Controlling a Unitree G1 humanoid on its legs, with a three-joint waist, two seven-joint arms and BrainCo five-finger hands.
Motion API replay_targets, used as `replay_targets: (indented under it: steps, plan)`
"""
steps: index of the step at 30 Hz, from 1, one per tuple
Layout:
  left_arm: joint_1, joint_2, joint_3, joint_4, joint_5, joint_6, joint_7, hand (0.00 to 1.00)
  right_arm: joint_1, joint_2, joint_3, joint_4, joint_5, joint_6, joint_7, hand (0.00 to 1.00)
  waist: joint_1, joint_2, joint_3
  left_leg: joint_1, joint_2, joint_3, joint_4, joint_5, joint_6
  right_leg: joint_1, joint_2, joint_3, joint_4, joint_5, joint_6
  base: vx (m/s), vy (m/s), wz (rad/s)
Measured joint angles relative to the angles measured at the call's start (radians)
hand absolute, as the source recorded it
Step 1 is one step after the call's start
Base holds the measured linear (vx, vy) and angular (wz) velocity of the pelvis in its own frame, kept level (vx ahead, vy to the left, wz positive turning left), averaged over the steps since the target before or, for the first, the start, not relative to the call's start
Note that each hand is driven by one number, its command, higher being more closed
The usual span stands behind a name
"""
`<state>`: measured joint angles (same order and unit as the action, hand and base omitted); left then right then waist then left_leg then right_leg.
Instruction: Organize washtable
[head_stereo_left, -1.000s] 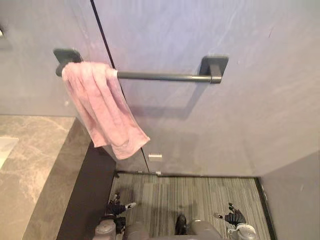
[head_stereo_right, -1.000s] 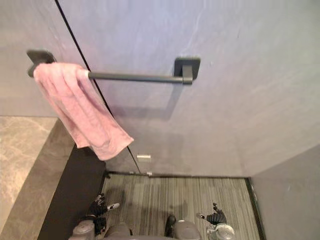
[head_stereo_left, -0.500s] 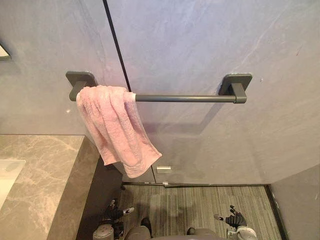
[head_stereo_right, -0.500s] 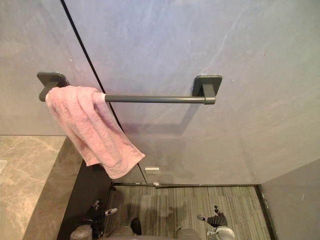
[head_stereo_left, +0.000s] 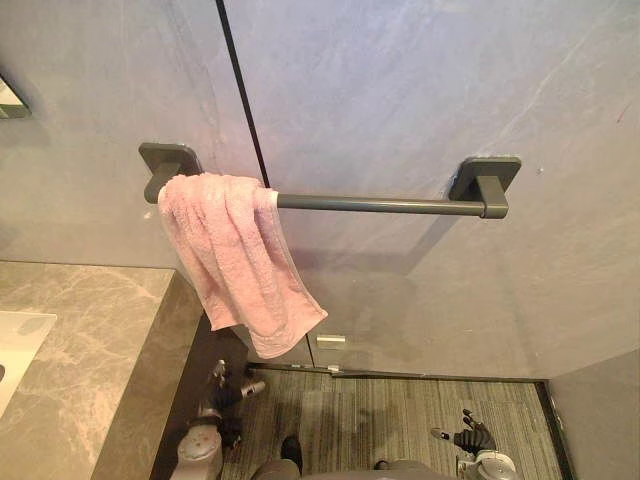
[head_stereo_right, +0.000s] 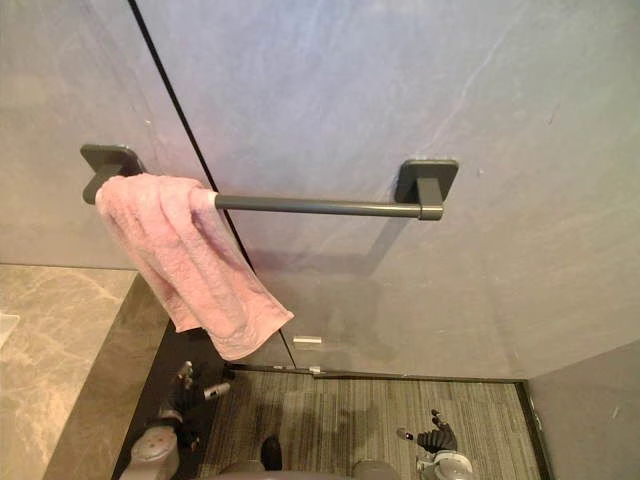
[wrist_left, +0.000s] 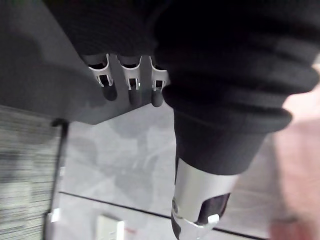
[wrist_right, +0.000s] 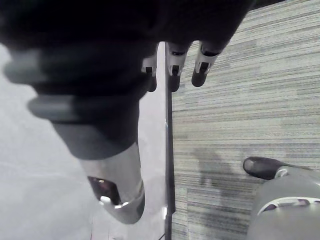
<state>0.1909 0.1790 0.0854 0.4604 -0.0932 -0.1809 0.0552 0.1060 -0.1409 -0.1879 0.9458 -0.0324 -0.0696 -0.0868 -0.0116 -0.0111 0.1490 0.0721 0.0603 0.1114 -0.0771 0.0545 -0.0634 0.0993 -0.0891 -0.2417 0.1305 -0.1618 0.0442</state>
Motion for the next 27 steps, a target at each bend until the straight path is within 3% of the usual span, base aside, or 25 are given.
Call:
replay_targets:
  steps: [2,12,17,27]
  plan:
    - [0.017,0.002,0.023,-0.087,-0.033,-0.026,0.006,0.00,0.010,-0.001,0.000,-0.029,-0.001,-0.002,0.001,0.00,0.000,0.001,-0.001,0.001,-0.003,-0.010,-0.015,0.006,0.002,0.000,-0.001,-0.005,-0.005,0.000,0.000,-0.01,0.004,0.10]
    - [0.030,0.004,0.056,-0.286,-0.097,-0.049,0.011,0.00,0.009,-0.006,0.000,-0.058,-0.019,-0.002,0.004,0.00,0.001,-0.004,-0.009,-0.001,-0.006,-0.024,-0.016,0.006,0.002,0.009,0.001,-0.009,-0.019,0.000,0.000,0.01,-0.004,0.02]
    - [0.022,0.047,0.068,-0.384,-0.113,-0.079,0.010,0.00,0.015,-0.007,0.002,-0.059,-0.027,-0.002,0.005,0.00,-0.003,-0.009,-0.014,0.007,-0.006,-0.024,-0.016,0.005,0.002,0.017,0.001,-0.007,-0.022,0.000,-0.001,-0.01,-0.003,-0.01]
    - [0.016,0.079,0.070,-0.456,-0.142,-0.101,-0.012,0.00,0.017,-0.017,0.044,-0.059,-0.042,-0.001,0.027,0.00,-0.003,-0.013,-0.036,0.006,-0.005,0.000,-0.017,0.004,0.002,0.005,0.002,0.022,-0.030,0.009,-0.002,-0.01,0.002,-0.07]
